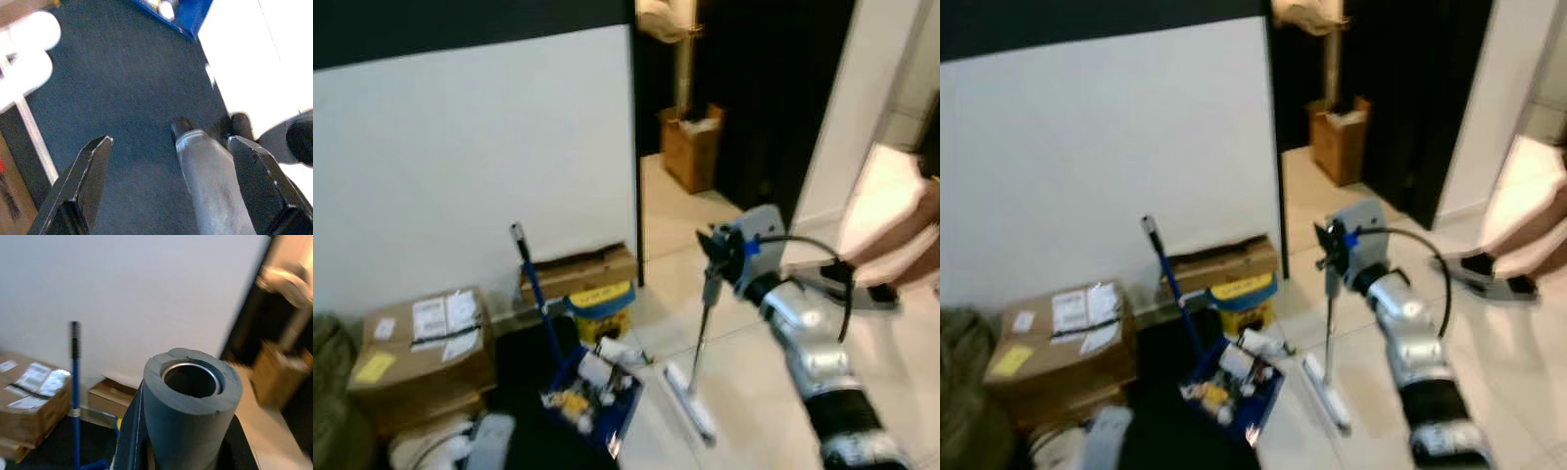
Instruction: Sweep floor
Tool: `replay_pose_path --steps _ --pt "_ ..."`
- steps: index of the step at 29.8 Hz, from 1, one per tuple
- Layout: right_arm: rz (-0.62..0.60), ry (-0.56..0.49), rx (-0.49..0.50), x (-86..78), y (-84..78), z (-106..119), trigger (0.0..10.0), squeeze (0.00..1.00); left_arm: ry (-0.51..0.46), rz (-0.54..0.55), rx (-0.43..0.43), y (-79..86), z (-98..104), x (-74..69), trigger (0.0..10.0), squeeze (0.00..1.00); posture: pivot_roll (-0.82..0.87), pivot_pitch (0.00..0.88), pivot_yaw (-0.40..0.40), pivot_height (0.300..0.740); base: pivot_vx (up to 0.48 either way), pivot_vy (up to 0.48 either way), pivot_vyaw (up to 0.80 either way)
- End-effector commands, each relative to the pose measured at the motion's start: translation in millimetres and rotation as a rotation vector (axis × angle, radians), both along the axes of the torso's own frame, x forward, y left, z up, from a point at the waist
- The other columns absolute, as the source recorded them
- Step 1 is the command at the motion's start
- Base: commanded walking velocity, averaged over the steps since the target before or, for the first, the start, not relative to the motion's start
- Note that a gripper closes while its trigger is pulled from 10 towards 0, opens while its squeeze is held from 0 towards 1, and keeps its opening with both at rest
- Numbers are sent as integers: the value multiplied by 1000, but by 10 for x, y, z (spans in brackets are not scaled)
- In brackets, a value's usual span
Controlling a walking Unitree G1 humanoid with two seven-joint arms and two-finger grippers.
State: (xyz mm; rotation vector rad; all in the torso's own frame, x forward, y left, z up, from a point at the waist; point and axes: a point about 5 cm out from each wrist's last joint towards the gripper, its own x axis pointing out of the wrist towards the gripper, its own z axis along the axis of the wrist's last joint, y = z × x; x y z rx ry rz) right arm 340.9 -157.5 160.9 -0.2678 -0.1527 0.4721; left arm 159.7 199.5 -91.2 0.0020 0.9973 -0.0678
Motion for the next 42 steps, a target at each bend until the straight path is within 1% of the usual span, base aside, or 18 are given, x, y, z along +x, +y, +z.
replay_pose_path --steps 1,8,10,16,18,20,22,26,28,30,33,34,36,38,39,40,41,42 --pt "17 -72 -4 14 11 141 10000 0 3 -4 11 20 5 8 10000 0 -174 0 45 740 0 -458 756" --pt "36 -86 -57 0 22 130 10000 0 6 1 13 20 -4 -14 10000 0 -171 0 39 740 0 -458 755" --pt "44 -94 -93 -12 40 111 10000 0 8 2 11 18 -9 -27 10000 0 -173 0 38 740 0 -454 637" --pt "77 -77 -154 -24 113 46 10000 0 17 -1 10 14 -24 -64 10000 0 -170 0 36 740 0 -453 0" --pt "60 -87 -232 -12 157 23 10000 0 24 -1 13 23 -37 -106 10000 0 -164 0 34 740 0 -452 0" --pt "46 -97 -265 -7 174 18 10000 0 27 -1 14 30 -44 -127 10000 0 -162 0 35 740 0 -454 0" --pt "29 -96 -271 -3 190 8 10000 0 31 -1 16 42 -52 -157 10000 0 -157 0 33 740 0 -456 0" --pt "43 -100 -261 -32 262 -21 10000 0 40 -4 25 86 -70 -242 10000 0 -147 46 35 740 0 -426 0" --pt "43 -128 -216 -46 305 -27 10000 0 43 -8 31 118 -77 -291 10000 0 -140 83 34 740 0 -416 0" --pt "78 -200 -167 -67 372 -3 10000 0 46 -17 38 147 -80 -325 10000 0 -132 107 37 740 0 -414 0" --pt "92 -231 -171 -76 414 -15 10000 0 43 -20 44 171 -77 -334 10000 0 -129 116 37 740 0 -341 0" --pt "119 -253 -182 -102 464 -42 10000 0 35 -20 44 191 -70 -335 10000 0 -114 159 43 740 0 0 0" --pt "140 -269 -186 -123 501 -58 10000 0 29 -21 44 205 -65 -336 10000 0 -111 163 43 740 0 0 0" --pt "167 -251 -149 -141 594 -110 10000 0 12 -24 45 236 -48 -319 10000 0 -98 189 45 740 0 0 0" --pt "150 -189 -134 -109 628 -149 10000 0 7 -24 47 252 -40 -311 10000 0 -97 195 45 740 0 0 0" --pt "134 -114 -72 -80 663 -184 10000 204 2 -25 49 266 -33 -304 10000 0 -93 201 45 740 0 0 0" --pt "134 -114 -72 -80 663 -184 10000 204 2 -25 49 266 -33 -304 10000 0 -93 201 45 740 0 0 0" --pt "116 -54 -44 -55 690 -219 10000 278 -2 -25 49 276 -28 -298 10000 0 -91 203 45 740 0 0 0"
